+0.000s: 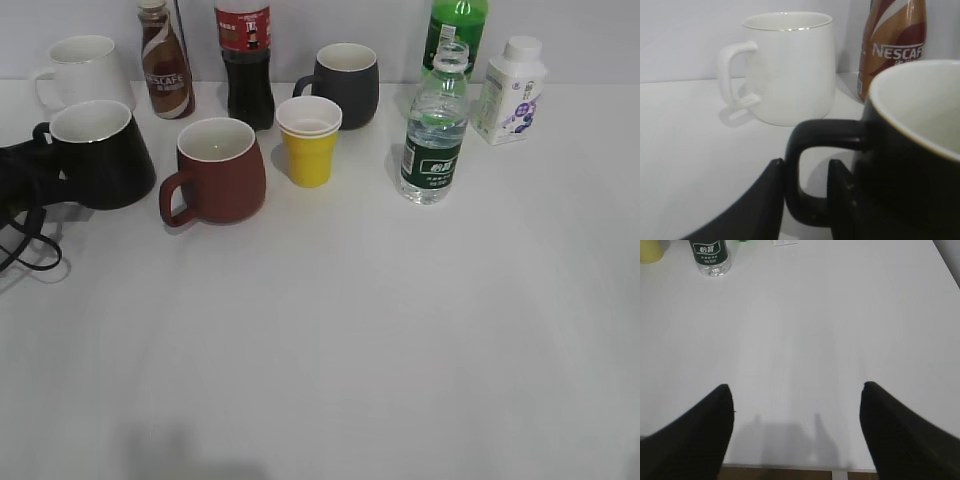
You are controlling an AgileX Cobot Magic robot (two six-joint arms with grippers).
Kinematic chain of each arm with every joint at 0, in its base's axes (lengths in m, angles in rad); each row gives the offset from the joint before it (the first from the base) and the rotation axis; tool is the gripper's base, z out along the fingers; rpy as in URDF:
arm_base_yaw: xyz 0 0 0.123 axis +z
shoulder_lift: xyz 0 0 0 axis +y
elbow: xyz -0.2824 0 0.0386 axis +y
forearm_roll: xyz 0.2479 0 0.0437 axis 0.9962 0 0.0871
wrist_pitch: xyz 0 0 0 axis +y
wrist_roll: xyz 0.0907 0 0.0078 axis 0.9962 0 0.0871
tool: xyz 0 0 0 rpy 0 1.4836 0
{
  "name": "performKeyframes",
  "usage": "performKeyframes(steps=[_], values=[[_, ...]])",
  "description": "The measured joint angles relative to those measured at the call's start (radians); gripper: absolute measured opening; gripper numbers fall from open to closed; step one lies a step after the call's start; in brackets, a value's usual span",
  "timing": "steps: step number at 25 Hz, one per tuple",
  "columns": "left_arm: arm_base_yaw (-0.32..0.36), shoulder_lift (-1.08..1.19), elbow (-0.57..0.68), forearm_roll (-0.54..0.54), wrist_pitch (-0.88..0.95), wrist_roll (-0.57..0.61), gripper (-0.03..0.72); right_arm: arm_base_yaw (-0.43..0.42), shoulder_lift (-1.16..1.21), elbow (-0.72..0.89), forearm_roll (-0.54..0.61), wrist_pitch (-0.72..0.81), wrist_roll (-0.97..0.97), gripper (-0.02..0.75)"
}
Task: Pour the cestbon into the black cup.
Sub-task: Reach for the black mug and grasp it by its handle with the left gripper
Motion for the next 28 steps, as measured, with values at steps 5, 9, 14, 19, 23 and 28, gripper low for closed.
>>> performKeyframes(steps=[5, 9, 14, 19, 23, 28], values=[[0.013, 0.000, -0.001, 0.014, -0.004, -0.009, 0.063, 0.000, 0.000, 0.000, 0.000, 0.000, 0.000, 0.590], [0.013, 0.000, -0.001, 0.017, -0.008, -0.016, 0.058, 0.000, 0.000, 0.000, 0.000, 0.000, 0.000, 0.590], [0.013, -0.017, 0.004, 0.021, -0.001, -0.019, 0.053, 0.000, 0.000, 0.000, 0.000, 0.000, 0.000, 0.590], [0.013, -0.083, 0.044, 0.030, 0.031, 0.007, 0.048, 0.000, 0.000, 0.000, 0.010, 0.000, 0.000, 0.590], [0.013, -0.138, 0.077, 0.032, 0.051, -0.005, 0.048, 0.000, 0.006, -0.005, 0.063, -0.013, -0.013, 0.587], [0.013, -0.211, 0.092, 0.031, 0.052, -0.042, 0.048, 0.000, 0.173, -0.022, 0.249, -0.224, -0.220, 0.554]])
